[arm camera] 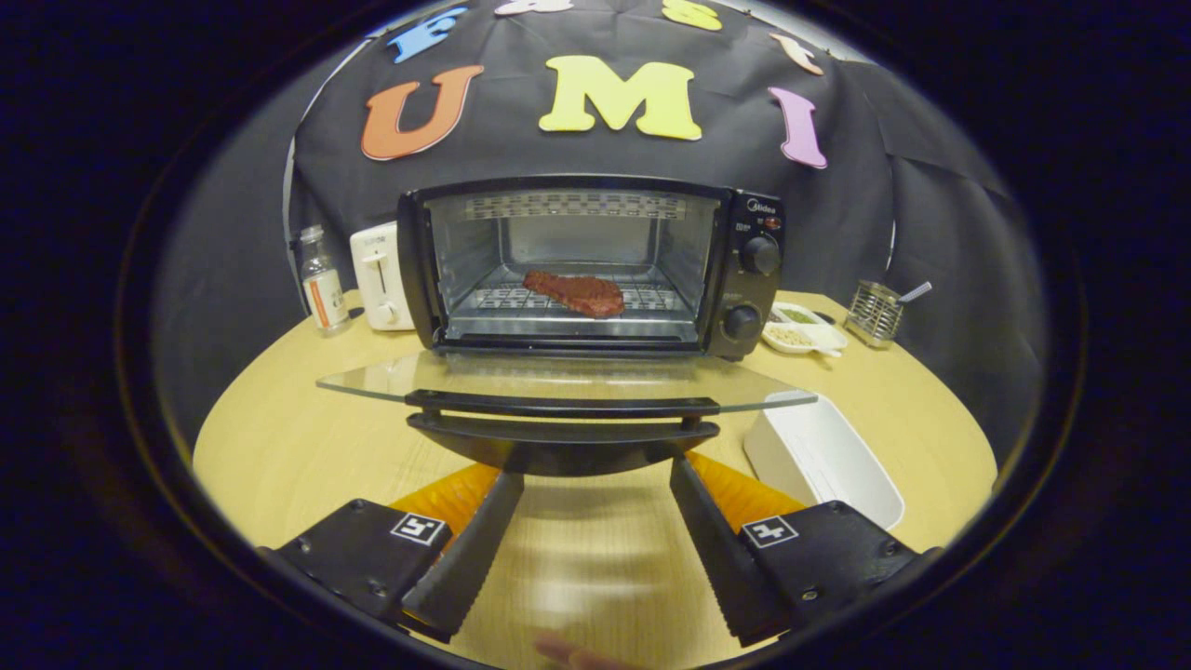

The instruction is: Open the toaster oven, put the food inside, and close the toaster oven door.

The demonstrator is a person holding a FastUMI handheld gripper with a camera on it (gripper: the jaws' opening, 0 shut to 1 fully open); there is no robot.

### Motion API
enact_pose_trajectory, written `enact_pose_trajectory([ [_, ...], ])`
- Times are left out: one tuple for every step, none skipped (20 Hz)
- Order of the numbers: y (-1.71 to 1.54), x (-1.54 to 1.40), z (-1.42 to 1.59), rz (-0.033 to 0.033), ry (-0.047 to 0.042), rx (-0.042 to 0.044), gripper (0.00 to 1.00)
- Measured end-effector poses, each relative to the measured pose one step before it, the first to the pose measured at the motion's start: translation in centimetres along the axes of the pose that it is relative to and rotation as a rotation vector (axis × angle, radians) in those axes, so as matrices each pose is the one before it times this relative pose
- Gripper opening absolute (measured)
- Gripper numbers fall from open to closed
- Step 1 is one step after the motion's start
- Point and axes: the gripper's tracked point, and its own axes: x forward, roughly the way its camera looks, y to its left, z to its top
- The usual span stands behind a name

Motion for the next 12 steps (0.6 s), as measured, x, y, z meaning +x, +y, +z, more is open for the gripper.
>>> enact_pose_trajectory([
  [-0.125,0.060,0.510,-0.00575,-0.00522,-0.00393,1.00],
  [-0.173,-0.009,0.459,-0.00474,-0.00566,-0.00206,1.00],
  [0.088,0.123,0.659,-0.00479,-0.00653,-0.00103,1.00],
  [0.062,0.059,0.705,-0.00260,-0.01098,-0.00434,1.00],
  [-0.092,0.066,0.656,-0.00567,-0.00944,-0.00651,1.00],
  [-0.017,-0.031,0.698,-0.00553,-0.01272,-0.00652,1.00],
  [-0.035,-0.008,0.865,-0.00282,-0.01137,-0.00889,1.00],
  [0.065,0.045,0.727,-0.00274,-0.01115,-0.00412,1.00],
  [-0.105,0.018,0.619,-0.00443,-0.00400,0.00421,1.00],
  [0.054,0.085,0.513,0.00412,0.00127,0.01005,1.00],
  [0.161,0.062,0.682,0.00633,0.00373,0.01059,1.00],
  [-0.005,0.037,0.833,0.00279,-0.00133,0.00910,1.00],
])
